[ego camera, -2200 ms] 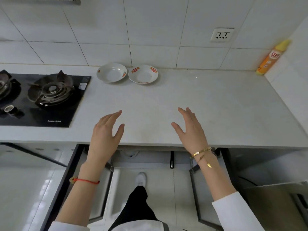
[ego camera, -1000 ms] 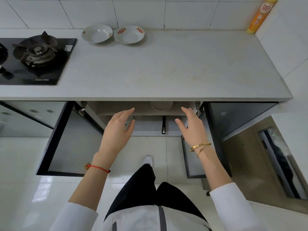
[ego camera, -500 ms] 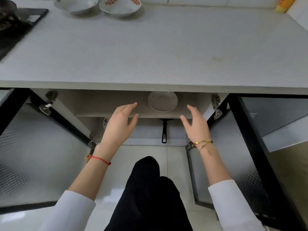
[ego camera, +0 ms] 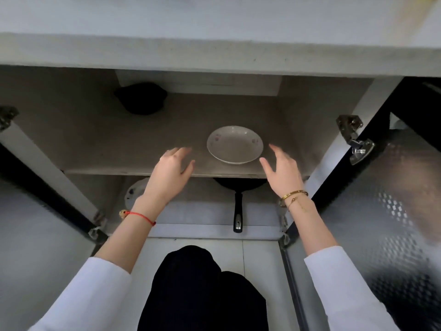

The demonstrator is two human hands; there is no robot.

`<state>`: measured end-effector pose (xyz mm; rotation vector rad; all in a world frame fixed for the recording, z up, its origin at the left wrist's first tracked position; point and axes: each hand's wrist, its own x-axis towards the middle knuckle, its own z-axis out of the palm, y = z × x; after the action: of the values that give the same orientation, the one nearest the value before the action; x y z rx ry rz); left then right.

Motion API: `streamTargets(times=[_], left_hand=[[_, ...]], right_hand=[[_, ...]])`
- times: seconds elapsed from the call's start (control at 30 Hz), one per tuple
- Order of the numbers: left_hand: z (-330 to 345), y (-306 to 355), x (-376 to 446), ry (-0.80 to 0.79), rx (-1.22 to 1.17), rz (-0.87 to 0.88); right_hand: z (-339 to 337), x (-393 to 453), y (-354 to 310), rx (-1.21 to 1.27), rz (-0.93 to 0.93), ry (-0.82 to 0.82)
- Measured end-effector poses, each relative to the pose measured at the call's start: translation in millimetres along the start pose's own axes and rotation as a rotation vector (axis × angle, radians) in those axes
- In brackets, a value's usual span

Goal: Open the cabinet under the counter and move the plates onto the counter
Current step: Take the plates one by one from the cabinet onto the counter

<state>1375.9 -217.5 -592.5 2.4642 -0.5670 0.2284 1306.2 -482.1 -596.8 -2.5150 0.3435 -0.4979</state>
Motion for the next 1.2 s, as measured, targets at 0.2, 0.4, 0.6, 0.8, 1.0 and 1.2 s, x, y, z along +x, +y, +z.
streamTargets(times=[0.2,0.4,0.6,0.8,1.0,1.2], left_hand=[[30.2,-9.3,46.7,-0.064,-0.014,-0.085],[63.0,-19.4,88.3,-0.144,-0.037,-0.197],[93.7,-27.9,111.5,-0.194,-0.029,-0.237],[105.8,-29.0,119.0,-0.255,-0.037,-0.274],[104.4,-25.2,119.1,-0.247,-0.064,-0.249],[90.6,-19.7,89.4,-0.152,-0.139,-0.220]], right_hand=[[19.9,33.9,12.1,-0.007,0.107,-0.054],[47.1,68.3,22.8,-0.039,0.186,-0.142],[69.5,87.4,34.6,-0.097,0.282,-0.170],[79.8,95.1,40.7,-0.057,0.318,-0.190],[79.0,90.8,44.7,-0.018,0.288,-0.171],[72.4,59.6,38.5,0.052,0.215,-0.125]])
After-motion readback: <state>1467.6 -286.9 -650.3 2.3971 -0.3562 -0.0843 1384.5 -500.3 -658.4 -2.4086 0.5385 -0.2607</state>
